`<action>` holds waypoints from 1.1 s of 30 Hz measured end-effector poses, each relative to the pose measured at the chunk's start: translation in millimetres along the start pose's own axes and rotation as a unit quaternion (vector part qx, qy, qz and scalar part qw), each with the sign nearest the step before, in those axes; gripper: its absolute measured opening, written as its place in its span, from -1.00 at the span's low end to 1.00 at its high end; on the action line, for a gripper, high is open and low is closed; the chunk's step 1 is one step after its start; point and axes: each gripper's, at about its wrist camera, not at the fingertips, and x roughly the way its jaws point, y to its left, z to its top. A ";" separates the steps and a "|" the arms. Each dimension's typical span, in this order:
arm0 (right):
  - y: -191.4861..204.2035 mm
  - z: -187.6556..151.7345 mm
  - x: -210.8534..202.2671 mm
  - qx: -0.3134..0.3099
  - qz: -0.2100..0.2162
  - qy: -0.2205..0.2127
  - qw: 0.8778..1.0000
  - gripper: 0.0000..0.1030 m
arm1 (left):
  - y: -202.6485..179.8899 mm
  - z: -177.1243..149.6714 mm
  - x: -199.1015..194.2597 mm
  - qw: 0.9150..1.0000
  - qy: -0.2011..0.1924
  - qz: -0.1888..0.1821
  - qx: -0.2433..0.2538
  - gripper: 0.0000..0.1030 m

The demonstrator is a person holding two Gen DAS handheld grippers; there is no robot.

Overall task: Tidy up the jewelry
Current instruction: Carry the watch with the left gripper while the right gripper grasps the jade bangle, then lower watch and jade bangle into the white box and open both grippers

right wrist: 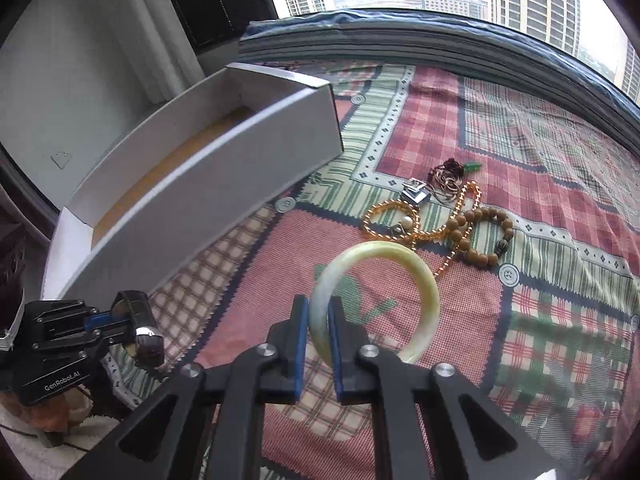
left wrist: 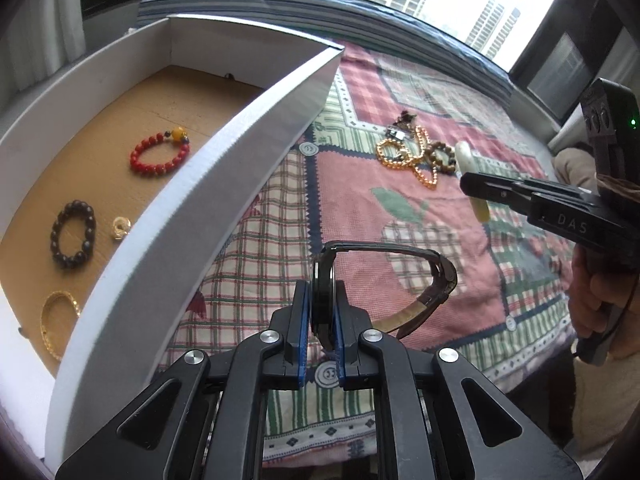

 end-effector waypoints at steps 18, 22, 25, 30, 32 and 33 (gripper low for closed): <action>167.0 120.6 26.0 -0.180 0.086 -0.050 0.979 -0.80 | 177.9 55.9 -66.5 0.983 -0.046 0.109 -0.142 -0.84; 176.4 148.5 77.0 -0.196 0.068 -0.018 0.978 -0.80 | 202.0 78.3 -28.6 0.979 -0.021 0.107 -0.171 -0.84; 170.3 159.9 116.7 -0.195 0.044 0.019 0.980 -0.79 | 216.9 91.7 3.1 0.976 0.005 0.107 -0.189 -0.84; 158.6 165.5 163.3 -0.188 0.005 0.067 0.980 -0.79 | 231.7 101.9 49.0 0.970 0.040 0.124 -0.208 -0.83; 154.6 164.8 174.4 -0.184 -0.009 0.080 0.980 -0.79 | 236.5 104.2 62.6 0.968 0.050 0.138 -0.206 -0.81; 152.1 165.1 180.4 -0.179 -0.015 0.085 0.980 -0.78 | 237.1 104.1 67.0 0.966 0.053 0.148 -0.204 -0.72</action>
